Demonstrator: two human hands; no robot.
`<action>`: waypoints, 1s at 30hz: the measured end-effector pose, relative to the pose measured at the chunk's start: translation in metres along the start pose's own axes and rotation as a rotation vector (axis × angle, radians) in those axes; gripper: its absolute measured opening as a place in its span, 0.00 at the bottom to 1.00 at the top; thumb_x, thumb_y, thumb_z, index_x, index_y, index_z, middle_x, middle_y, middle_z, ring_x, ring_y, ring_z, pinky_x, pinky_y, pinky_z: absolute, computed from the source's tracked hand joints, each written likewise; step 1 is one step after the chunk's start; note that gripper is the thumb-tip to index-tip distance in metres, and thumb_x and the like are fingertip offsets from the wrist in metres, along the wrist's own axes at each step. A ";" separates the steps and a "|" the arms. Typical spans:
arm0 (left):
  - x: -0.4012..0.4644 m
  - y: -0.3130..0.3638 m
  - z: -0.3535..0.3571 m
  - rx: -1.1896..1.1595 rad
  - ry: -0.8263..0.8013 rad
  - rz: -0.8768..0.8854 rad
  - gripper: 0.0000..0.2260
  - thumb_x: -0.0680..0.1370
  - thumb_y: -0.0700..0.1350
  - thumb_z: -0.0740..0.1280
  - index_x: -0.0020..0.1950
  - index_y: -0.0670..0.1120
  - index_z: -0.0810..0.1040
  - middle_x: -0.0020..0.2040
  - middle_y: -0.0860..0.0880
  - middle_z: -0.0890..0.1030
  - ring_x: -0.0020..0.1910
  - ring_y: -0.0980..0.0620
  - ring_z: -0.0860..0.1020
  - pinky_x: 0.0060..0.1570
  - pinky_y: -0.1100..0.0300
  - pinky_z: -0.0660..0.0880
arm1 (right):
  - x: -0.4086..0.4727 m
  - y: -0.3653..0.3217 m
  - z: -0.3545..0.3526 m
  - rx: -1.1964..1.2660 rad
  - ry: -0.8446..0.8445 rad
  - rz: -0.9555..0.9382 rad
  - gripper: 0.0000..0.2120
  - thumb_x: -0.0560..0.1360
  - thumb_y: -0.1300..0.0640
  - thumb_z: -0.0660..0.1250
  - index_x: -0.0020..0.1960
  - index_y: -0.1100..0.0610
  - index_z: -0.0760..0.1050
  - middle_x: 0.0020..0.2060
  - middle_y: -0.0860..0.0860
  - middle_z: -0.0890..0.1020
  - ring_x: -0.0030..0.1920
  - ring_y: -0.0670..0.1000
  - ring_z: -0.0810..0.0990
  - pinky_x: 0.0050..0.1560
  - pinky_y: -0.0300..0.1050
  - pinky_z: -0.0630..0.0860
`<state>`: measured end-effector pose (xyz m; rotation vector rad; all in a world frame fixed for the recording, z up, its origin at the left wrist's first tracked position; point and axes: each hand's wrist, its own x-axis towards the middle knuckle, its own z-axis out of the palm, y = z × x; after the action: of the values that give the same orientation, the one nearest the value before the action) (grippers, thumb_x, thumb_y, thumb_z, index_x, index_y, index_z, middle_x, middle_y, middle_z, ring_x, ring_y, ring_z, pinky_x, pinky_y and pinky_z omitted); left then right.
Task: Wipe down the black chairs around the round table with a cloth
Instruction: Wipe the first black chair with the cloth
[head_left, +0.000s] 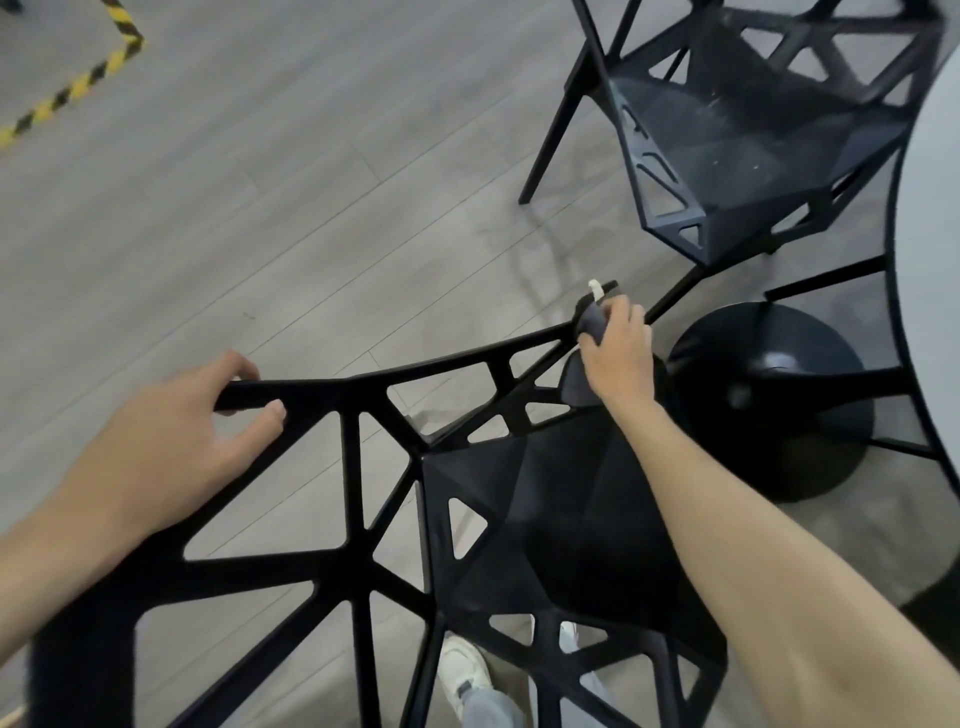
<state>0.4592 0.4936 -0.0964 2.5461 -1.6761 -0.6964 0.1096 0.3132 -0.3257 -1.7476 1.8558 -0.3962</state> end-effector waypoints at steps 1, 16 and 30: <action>0.001 0.000 0.000 0.000 0.003 0.002 0.20 0.73 0.69 0.60 0.55 0.57 0.73 0.46 0.54 0.82 0.45 0.47 0.79 0.44 0.48 0.73 | -0.006 0.001 0.005 -0.044 0.010 -0.052 0.16 0.77 0.55 0.70 0.60 0.55 0.68 0.57 0.55 0.72 0.55 0.55 0.72 0.52 0.49 0.73; 0.005 -0.005 0.005 -0.032 0.011 0.008 0.09 0.79 0.57 0.69 0.55 0.54 0.75 0.46 0.50 0.81 0.44 0.46 0.77 0.42 0.50 0.70 | -0.010 -0.021 -0.003 0.243 0.160 0.165 0.09 0.77 0.56 0.68 0.55 0.52 0.70 0.55 0.49 0.75 0.54 0.52 0.77 0.55 0.49 0.74; 0.003 -0.005 0.001 -0.034 0.008 0.026 0.22 0.73 0.70 0.57 0.57 0.57 0.74 0.51 0.53 0.81 0.49 0.47 0.77 0.46 0.50 0.71 | -0.038 -0.056 0.016 0.654 0.369 0.368 0.16 0.75 0.63 0.71 0.61 0.54 0.72 0.61 0.52 0.79 0.60 0.50 0.80 0.58 0.34 0.76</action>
<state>0.4641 0.4935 -0.0991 2.4965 -1.6764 -0.7066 0.1643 0.3473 -0.2998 -0.9191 1.9330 -1.0855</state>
